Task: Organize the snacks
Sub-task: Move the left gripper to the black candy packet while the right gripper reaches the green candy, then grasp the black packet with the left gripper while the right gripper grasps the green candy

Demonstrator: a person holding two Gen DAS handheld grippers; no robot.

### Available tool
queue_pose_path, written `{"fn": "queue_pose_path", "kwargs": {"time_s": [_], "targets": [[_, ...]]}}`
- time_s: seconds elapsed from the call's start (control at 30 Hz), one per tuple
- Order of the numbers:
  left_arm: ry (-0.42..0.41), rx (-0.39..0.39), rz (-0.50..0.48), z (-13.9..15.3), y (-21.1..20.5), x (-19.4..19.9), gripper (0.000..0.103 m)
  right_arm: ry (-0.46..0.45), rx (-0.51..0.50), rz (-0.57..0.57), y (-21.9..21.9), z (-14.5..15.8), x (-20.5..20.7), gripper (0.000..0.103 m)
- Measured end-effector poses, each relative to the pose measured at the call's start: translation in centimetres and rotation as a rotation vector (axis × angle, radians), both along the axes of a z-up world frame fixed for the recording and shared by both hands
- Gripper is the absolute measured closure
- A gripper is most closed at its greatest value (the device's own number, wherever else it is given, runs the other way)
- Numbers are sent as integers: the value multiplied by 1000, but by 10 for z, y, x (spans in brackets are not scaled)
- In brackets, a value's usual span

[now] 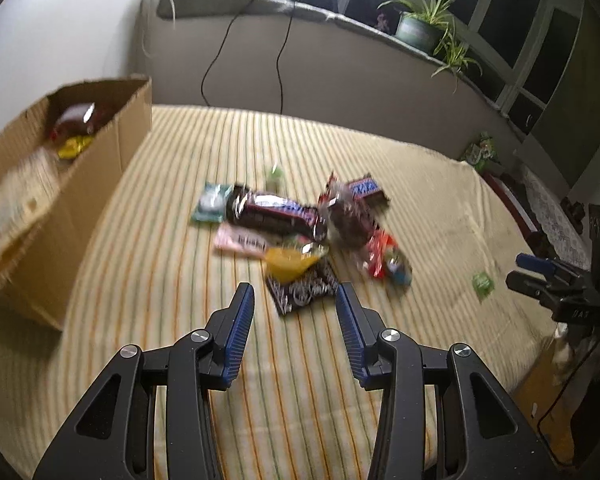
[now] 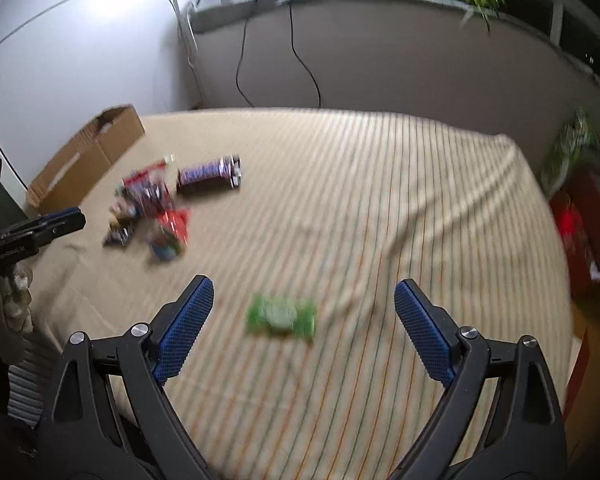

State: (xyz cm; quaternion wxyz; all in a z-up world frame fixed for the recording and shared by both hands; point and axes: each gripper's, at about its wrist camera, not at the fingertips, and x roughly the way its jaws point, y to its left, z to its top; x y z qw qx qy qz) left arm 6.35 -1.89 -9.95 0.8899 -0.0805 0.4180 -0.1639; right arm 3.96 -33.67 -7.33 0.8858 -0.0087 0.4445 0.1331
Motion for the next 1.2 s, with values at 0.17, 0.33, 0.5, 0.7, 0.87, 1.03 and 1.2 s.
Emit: {"fn": "queue_pose_path", "kwargs": {"time_s": [0.17,0.33,0.5,0.7,0.87,1.03,1.2], "targets": [[14,-4,10,-4,4,-2,62,50,-5,33,9,-20,-3,27],[29,-5,12,-10,4,1,59,77,15,37,20,-30,2,41],[35,-1,1,-15,-3,6,50,73,-3,29,27,-32,7,48],[20,47,-26,-14,-18,15,46,57,-48,34,35,-34,12,52],[9,123,-17,-17,-30,25,45,54,-54,41,35,-35,14,53],[-21,203,-9,-20,-40,22,52,41,-78,46,38,-36,13,54],[-35,222,0,-21,-37,19,65,34,-88,48,37,-35,14,60]]}}
